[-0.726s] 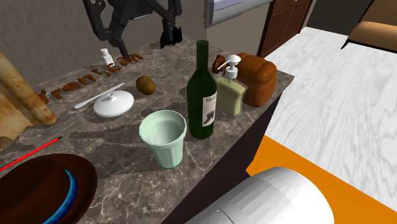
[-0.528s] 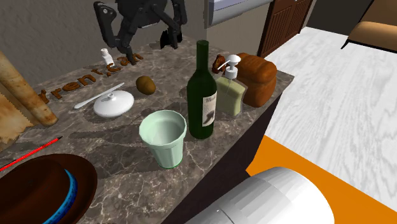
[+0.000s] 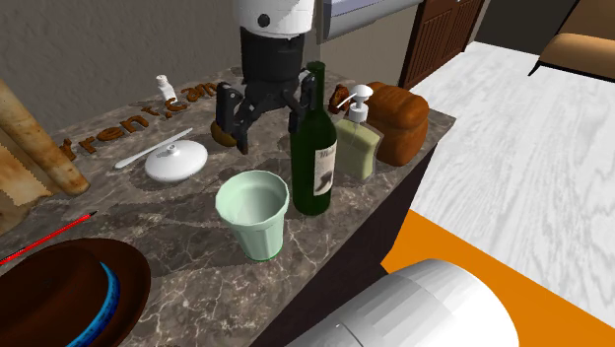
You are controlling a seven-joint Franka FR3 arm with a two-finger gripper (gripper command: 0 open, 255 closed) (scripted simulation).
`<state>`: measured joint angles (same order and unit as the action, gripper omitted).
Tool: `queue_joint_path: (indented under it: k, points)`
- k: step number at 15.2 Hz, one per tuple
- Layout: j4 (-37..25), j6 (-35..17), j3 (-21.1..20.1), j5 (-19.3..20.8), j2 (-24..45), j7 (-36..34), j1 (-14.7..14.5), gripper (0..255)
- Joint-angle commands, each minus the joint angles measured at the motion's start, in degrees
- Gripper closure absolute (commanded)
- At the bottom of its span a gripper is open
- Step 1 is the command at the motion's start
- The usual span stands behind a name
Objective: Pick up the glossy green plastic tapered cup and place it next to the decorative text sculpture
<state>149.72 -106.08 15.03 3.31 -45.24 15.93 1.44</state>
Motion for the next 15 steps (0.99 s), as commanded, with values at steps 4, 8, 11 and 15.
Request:
queue_joint_path:
  k: [4, 8, 11, 15]
  points:
    - [6.26, -5.9, 7.62, -1.58, 2.9, 6.72, 0.21, 0]
    - [8.83, -9.38, 8.74, -1.94, 4.31, 7.78, 0.0, 0]
    - [10.65, -12.16, 8.97, -2.09, 5.28, 7.94, -0.3, 0]
    - [11.56, -13.67, 9.11, -2.18, 5.87, 8.04, -0.49, 0]
